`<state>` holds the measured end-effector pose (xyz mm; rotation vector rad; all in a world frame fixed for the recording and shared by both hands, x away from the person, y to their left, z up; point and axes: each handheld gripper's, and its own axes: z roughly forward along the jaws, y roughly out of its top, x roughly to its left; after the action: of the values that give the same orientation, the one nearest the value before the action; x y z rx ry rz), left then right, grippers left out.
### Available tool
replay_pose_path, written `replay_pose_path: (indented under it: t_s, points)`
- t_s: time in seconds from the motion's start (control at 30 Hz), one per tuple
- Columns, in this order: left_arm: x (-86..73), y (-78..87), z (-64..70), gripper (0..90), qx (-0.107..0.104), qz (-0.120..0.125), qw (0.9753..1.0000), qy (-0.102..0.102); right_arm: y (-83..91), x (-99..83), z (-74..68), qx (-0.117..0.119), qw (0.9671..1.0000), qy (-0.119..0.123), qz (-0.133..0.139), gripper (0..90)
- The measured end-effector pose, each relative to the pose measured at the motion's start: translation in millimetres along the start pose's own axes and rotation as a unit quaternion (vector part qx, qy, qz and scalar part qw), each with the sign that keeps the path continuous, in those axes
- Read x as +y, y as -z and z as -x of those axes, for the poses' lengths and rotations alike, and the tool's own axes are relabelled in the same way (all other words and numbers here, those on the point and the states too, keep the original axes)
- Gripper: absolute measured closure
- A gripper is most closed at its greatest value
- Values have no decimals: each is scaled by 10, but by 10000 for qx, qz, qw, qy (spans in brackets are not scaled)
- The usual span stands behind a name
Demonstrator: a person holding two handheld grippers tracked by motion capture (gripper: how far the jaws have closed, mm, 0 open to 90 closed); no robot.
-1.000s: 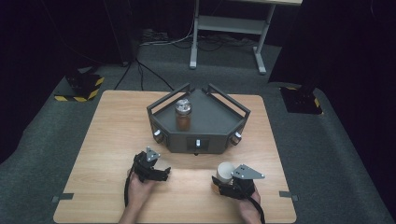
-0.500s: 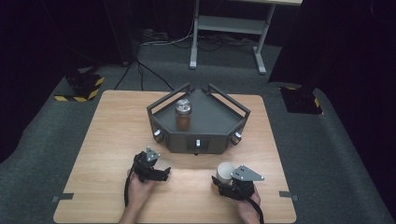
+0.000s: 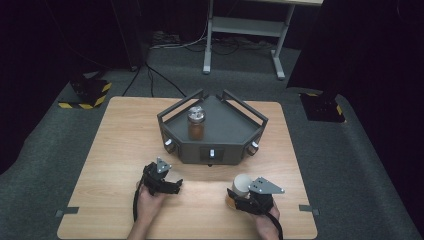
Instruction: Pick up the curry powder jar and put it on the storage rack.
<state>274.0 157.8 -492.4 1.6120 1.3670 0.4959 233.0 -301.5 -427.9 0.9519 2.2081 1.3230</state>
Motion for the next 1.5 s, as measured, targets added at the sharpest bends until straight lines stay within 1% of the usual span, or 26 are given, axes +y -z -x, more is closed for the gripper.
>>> replay_pose_path:
  t_s: [0.4, 0.7, 1.3, 1.37, 1.5]
  points:
    - [0, 0, 0, 25, 1, -1, 10000, -1, 11, 11, -2, 27, 10000, -1, 14, 354]
    - [0, 0, 0, 25, 0, 0, 10000, 0, 60, 45, 0, 31, 9999, 26, 112, 354]
    - [0, 0, 0, 25, 0, 1, 10000, 1, 169, 194, 62, 8, 9998, 60, 168, 354]
    - [0, 0, 0, 25, 0, 0, 10000, -1, 181, 217, 75, 6, 9998, 39, 172, 354]
    - [0, 0, 0, 25, 0, -1, 10000, -1, 206, 284, 88, -27, 9998, 76, 178, 354]
